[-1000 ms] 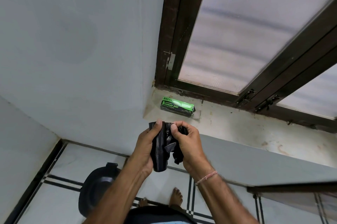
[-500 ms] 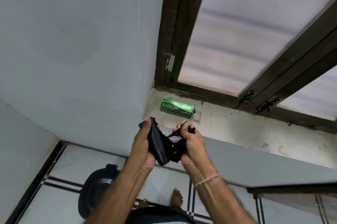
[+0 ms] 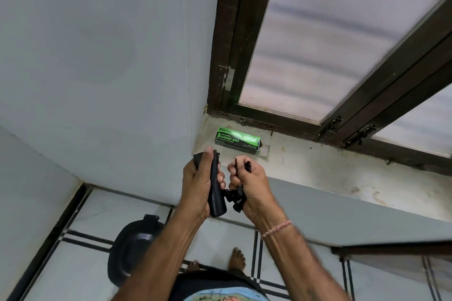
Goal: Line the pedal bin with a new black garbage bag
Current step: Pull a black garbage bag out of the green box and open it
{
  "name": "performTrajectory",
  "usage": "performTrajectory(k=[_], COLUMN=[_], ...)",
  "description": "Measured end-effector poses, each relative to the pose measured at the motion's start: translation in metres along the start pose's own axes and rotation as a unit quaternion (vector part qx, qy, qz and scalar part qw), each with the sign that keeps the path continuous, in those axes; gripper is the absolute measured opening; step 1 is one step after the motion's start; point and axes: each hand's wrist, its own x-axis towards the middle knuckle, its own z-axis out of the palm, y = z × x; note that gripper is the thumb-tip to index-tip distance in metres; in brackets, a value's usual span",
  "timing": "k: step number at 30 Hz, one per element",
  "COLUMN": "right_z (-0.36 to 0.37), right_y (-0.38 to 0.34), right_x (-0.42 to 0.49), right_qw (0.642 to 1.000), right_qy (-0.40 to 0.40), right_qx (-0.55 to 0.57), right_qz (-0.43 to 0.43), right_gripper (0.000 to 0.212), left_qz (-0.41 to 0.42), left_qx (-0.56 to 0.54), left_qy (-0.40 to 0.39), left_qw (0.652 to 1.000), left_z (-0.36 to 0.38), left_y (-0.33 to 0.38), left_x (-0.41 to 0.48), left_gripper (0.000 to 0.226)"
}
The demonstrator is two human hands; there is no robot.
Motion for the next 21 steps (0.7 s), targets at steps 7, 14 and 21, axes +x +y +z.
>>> performTrajectory(k=[7, 14, 21], right_z=[-0.024, -0.050, -0.048], right_y=[0.000, -0.010, -0.012], right_x=[-0.003, 0.005, -0.008], right_qw=[0.990, 0.998, 0.968], right_qy=[0.035, 0.041, -0.091], right_qx=[-0.135, -0.030, -0.233], right_qz=[-0.005, 0.031, 0.027], right_gripper=[0.031, 0.020, 0.050], left_qz=[0.030, -0.026, -0.094], left_qx=[0.142, 0.097, -0.057], left_qy=[0.049, 0.051, 0.034], left_qw=[0.988, 0.994, 0.993], left_z=[-0.015, -0.026, 0.010], left_y=[0.000, -0.019, -0.014], left_x=[0.006, 0.003, 0.014], left_gripper=[0.042, 0.044, 0.024])
